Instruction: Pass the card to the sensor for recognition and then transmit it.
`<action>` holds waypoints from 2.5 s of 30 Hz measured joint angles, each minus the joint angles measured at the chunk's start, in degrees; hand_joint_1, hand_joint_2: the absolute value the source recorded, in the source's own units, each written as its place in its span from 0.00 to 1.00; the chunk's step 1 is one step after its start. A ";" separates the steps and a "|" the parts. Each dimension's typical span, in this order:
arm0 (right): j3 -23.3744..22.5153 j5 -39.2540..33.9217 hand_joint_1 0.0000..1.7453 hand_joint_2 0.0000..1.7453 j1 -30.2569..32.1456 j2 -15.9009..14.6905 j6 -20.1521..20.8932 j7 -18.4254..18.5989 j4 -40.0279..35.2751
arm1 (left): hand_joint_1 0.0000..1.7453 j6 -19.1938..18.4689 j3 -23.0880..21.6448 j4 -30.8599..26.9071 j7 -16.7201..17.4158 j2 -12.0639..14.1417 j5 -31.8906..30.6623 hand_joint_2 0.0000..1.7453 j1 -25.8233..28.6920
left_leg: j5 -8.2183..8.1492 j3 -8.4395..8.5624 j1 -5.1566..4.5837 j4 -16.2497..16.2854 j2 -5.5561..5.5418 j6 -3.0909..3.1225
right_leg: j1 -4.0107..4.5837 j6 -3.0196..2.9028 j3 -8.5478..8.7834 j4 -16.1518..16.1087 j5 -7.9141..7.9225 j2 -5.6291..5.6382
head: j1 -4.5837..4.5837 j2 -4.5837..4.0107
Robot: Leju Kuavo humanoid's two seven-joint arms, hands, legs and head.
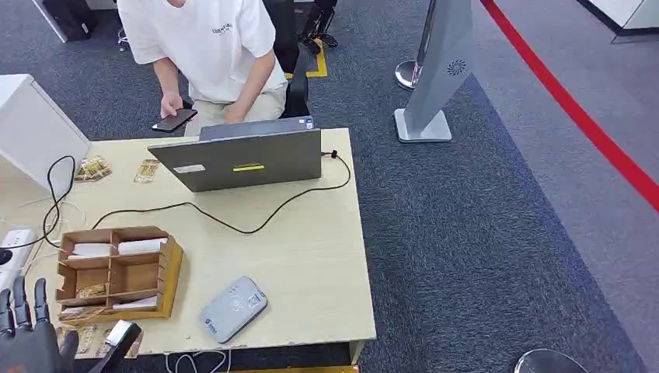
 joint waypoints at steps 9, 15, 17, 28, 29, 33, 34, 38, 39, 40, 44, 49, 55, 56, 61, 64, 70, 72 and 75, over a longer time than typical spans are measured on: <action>0.04 -0.15 0.00 1.00 -0.02 -0.04 0.04 0.00 0.00 | 0.00 0.00 -1.97 1.57 1.70 1.64 0.11 1.00 0.44 | 0.00 0.00 0.00 0.00 0.00 0.00 | 0.00 0.00 0.00 0.00 0.00 0.01 | 0.02 0.00; 0.20 -0.15 0.00 1.00 -0.04 -0.11 0.15 0.00 0.00 | 0.00 0.00 -4.13 2.84 4.28 3.12 -0.17 1.00 0.51 | 0.00 0.00 0.00 0.00 -0.01 0.00 | 0.00 0.00 0.00 0.00 0.00 0.00 | 0.00 0.00; 0.26 -0.09 0.00 1.00 -0.07 -0.11 0.22 0.04 0.00 | 0.00 0.00 -5.11 3.19 4.89 3.65 -0.17 1.00 0.50 | 0.00 0.01 0.00 0.00 0.00 0.00 | 0.00 0.00 0.00 0.00 0.00 0.00 | 0.00 0.00; 1.03 -0.04 0.00 1.00 -0.18 -0.11 0.22 0.04 0.00 | 0.00 0.00 -8.67 4.15 6.60 5.07 -0.15 1.00 0.46 | 0.00 0.00 0.00 0.00 0.00 0.00 | 0.00 0.00 0.00 0.00 0.00 0.00 | 0.02 0.00; 1.05 -0.04 0.00 1.00 -0.18 -0.11 0.22 0.04 0.00 | 0.00 0.00 -8.78 4.17 6.62 5.13 -0.15 1.00 0.46 | 0.00 0.00 0.00 0.00 0.00 0.00 | 0.00 0.00 0.00 0.00 0.00 0.00 | 0.02 0.00; 1.09 -0.04 0.00 1.00 -0.19 -0.11 0.22 0.13 0.00 | 0.00 0.00 -9.16 4.65 7.04 5.29 -0.13 1.00 0.42 | 0.00 0.01 0.00 0.00 0.01 0.00 | 0.00 0.00 0.00 0.00 0.00 0.01 | 0.02 0.00; 1.09 -0.04 0.00 1.00 -0.19 -0.11 0.22 0.15 0.00 | 0.00 0.00 -9.18 4.72 7.04 5.31 -0.11 1.00 0.41 | 0.00 0.01 0.00 0.00 0.00 0.00 | 0.00 0.00 0.00 0.00 0.00 0.01 | 0.02 0.00; 1.11 -0.04 0.00 1.00 -0.20 -0.11 0.22 0.20 0.00 | 0.00 0.00 -9.33 5.00 7.12 5.46 -0.11 1.00 0.40 | 0.00 0.01 0.00 0.00 0.01 0.00 | 0.00 0.00 0.00 0.00 0.00 0.01 | 0.02 0.00; 1.11 -0.04 0.00 1.00 -0.21 -0.11 0.22 0.20 0.00 | 0.00 0.00 -9.51 5.00 7.15 5.46 -0.09 1.00 0.42 | 0.00 0.01 0.00 0.00 0.00 0.00 | 0.00 0.00 0.00 0.00 0.00 0.01 | 0.02 0.00; 1.11 -0.04 0.00 1.00 -0.21 -0.11 0.22 0.20 0.00 | 0.00 0.00 -9.72 5.03 7.23 5.51 -0.02 1.00 0.42 | 0.00 0.00 0.00 0.00 0.00 0.00 | 0.00 0.00 0.00 0.00 0.00 0.01 | 0.02 0.00; 1.11 -0.04 0.00 1.00 -0.20 -0.11 0.22 0.20 0.00 | 1.00 0.00 -10.12 5.18 7.32 5.68 0.04 1.00 0.42 | 0.00 0.00 0.00 0.00 0.01 0.00 | 0.00 0.00 0.00 0.00 0.00 0.01 | 0.00 0.00; 1.20 -0.48 0.00 1.00 -0.23 -0.11 0.22 0.35 0.00 | 1.00 0.00 -10.14 5.94 7.89 5.72 0.88 1.00 0.40 | 0.00 0.00 0.00 0.00 0.01 0.00 | 0.00 0.00 0.00 0.00 0.00 0.01 | 0.02 0.00; 1.29 -0.68 0.00 1.00 -0.22 -0.13 0.22 0.22 0.00 | 1.00 0.00 -10.16 8.06 8.17 5.97 2.01 1.00 0.34 | 0.00 0.01 0.00 0.00 0.01 0.00 | 0.00 0.00 -0.01 0.00 0.00 0.01 | 0.02 0.00; 1.31 -0.68 0.00 1.00 -0.22 -0.13 0.22 0.22 0.00 | 1.00 0.00 -10.16 8.35 8.17 6.03 2.03 1.00 0.29 | 0.00 0.01 0.00 0.00 0.01 0.00 | 0.00 0.00 -0.01 0.00 0.00 0.01 | 0.02 0.00; 1.38 -0.68 0.00 1.00 -0.23 -0.13 0.22 0.20 0.02 | 1.00 0.02 -10.18 9.03 8.17 6.18 2.16 1.00 0.00 | 0.00 0.01 0.00 0.00 0.02 0.00 | 0.00 0.00 0.00 0.00 0.00 0.02 | 0.00 0.00; 1.42 -0.68 0.00 1.00 -0.24 -0.13 0.22 0.20 0.07 | 1.00 0.18 -10.21 9.31 8.15 6.27 2.16 1.00 -0.27 | 0.00 0.01 0.00 0.00 0.01 0.00 | 0.00 0.00 0.00 0.00 0.00 0.02 | 0.02 0.00; 1.49 -0.83 0.00 1.00 -0.24 -0.13 0.22 0.26 0.09 | 1.00 0.33 -10.62 9.73 8.17 6.56 3.02 1.00 -0.42 | 0.00 0.02 0.00 0.00 0.02 0.00 | 0.00 0.00 0.00 0.00 0.00 0.02 | 0.02 0.00; 1.49 -0.87 0.00 1.00 -0.24 -0.13 0.20 0.26 0.09 | 1.00 0.33 -10.69 9.90 8.24 6.60 3.04 1.00 -0.46 | 0.00 0.02 0.00 0.00 0.02 0.00 | 0.00 0.00 0.00 0.00 0.00 0.02 | 0.02 0.00; 1.51 -1.18 0.00 1.00 -0.24 -0.13 0.20 0.39 0.09 | 1.00 0.33 -10.97 10.36 8.92 6.64 3.17 1.00 -0.45 | 0.00 0.02 0.00 0.00 0.01 0.00 | 0.00 0.00 0.01 0.00 0.00 0.01 | 0.02 0.00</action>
